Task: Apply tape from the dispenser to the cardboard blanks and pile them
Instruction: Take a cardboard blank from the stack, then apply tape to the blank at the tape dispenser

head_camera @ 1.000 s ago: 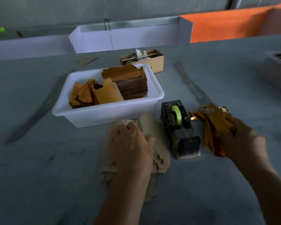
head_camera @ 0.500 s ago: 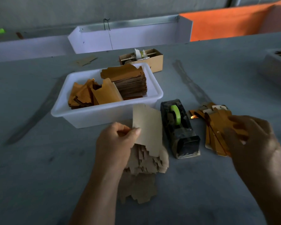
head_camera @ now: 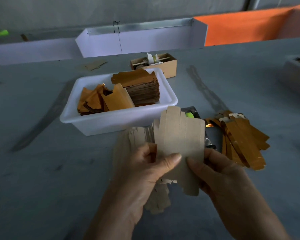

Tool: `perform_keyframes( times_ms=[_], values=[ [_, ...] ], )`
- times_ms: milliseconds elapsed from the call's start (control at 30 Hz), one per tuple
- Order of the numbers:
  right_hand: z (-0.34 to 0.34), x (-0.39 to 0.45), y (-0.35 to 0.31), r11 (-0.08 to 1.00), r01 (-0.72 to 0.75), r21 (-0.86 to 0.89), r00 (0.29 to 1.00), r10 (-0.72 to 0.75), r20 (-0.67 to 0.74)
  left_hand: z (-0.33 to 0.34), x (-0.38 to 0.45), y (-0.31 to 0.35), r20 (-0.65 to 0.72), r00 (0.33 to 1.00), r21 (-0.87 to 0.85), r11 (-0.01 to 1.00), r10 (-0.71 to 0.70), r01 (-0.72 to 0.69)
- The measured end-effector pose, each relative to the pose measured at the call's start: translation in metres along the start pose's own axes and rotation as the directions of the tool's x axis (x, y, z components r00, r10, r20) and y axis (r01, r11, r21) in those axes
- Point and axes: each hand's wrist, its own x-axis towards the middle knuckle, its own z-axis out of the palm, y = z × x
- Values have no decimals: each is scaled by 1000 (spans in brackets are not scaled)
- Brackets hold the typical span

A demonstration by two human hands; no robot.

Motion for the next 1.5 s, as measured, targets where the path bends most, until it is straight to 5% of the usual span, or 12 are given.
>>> perform_keyframes(
  times_ms=[200,533,800,1000,1100,1233,1367,1500],
  values=[
    [-2,0,12,997,3,-78,999,0,35,13,4,-5,-76,997,96,995,3,5],
    [-1,-10,10,756,266,-598,915,-393,-89,19,7,-17,-144,988,130,991,60,-42],
    [10,-15,4,815,388,-430,911,-410,46,25,1,-15,45,997,91,994,59,-63],
    [5,-13,5,813,312,-492,939,-342,31,20,-1,-13,120,983,206,965,139,-161],
    [-2,-12,5,839,263,-477,926,-358,-117,18,-1,-12,156,984,199,973,88,-119],
    [-6,-8,3,968,137,-210,981,-162,-108,16,-4,-7,285,958,174,983,5,-57],
    [-5,-4,4,994,52,-93,997,-58,-53,19,-4,-12,194,980,169,986,-39,6],
    [-3,-1,2,990,68,-125,991,-82,-105,23,-2,-16,17,998,155,986,63,-65]
  ],
)
